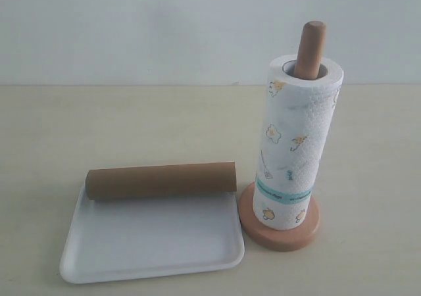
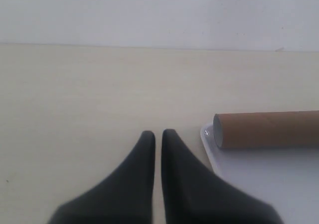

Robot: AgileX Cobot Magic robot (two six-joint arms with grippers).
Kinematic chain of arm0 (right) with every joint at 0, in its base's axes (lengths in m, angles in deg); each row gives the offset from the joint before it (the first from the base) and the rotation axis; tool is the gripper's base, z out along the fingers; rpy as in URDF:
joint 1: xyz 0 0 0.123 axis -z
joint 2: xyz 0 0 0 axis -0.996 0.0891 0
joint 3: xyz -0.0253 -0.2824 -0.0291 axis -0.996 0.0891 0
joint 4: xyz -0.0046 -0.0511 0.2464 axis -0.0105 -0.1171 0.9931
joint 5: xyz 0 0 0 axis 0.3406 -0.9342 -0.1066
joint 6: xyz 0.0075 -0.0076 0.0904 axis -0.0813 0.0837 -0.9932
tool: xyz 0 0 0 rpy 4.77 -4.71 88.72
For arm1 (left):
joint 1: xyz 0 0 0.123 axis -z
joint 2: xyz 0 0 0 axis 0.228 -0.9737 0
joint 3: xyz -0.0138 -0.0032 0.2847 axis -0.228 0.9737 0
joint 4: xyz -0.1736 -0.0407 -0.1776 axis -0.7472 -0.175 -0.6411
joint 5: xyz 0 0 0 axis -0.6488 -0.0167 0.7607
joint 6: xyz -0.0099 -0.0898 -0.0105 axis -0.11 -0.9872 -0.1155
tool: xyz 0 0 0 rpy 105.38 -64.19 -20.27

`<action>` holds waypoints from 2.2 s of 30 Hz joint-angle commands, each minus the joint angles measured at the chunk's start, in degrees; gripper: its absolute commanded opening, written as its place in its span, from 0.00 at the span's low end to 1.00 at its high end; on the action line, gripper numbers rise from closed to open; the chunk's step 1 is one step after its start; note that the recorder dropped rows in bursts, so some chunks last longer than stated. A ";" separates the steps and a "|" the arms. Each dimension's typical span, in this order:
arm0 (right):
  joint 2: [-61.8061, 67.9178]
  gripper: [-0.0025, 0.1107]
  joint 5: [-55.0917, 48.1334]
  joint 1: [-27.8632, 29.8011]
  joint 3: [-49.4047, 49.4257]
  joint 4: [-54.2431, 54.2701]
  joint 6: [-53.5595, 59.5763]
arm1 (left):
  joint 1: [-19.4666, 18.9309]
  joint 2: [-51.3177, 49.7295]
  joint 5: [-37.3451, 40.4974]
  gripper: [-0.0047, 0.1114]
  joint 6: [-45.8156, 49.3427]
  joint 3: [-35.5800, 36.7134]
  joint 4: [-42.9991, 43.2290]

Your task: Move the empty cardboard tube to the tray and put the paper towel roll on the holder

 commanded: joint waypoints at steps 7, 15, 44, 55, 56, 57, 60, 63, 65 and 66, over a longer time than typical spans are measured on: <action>-0.24 0.02 0.15 0.22 -0.06 -0.32 -0.01 | -0.23 0.15 0.18 0.08 0.34 0.19 -0.21; -0.24 0.02 0.15 0.22 -0.06 -0.32 -0.01 | -0.23 0.15 0.18 0.08 0.34 0.19 -0.21; -0.24 0.02 -1.45 0.22 -0.06 -0.21 -0.01 | -0.23 0.15 0.18 0.08 0.34 0.19 -0.21; -0.24 0.02 -1.45 0.22 -0.06 -0.21 -0.01 | -0.23 0.15 0.18 0.08 0.34 0.19 -0.21; -0.24 0.02 -1.45 0.22 -0.06 -0.21 -0.01 | -0.23 0.15 0.18 0.08 0.34 0.19 -0.21; -0.24 0.02 -1.45 0.22 -0.06 -0.21 -0.01 | -0.23 0.15 0.18 0.08 0.34 0.19 -0.21; -0.24 0.02 -1.45 0.22 -0.06 -0.21 -0.01 | -0.23 0.15 0.18 0.08 0.34 0.19 -0.21; -0.24 0.02 -1.45 0.22 -0.06 -0.21 -0.01 | -0.23 0.15 0.18 0.08 0.34 0.19 -0.21; -0.24 0.02 -1.45 0.22 -0.06 -0.21 -0.01 | -0.23 0.15 0.18 0.08 0.34 0.19 -0.21; -0.24 0.02 -1.45 0.22 -0.06 -0.21 -0.01 | -0.23 0.15 0.18 0.08 0.34 0.19 -0.21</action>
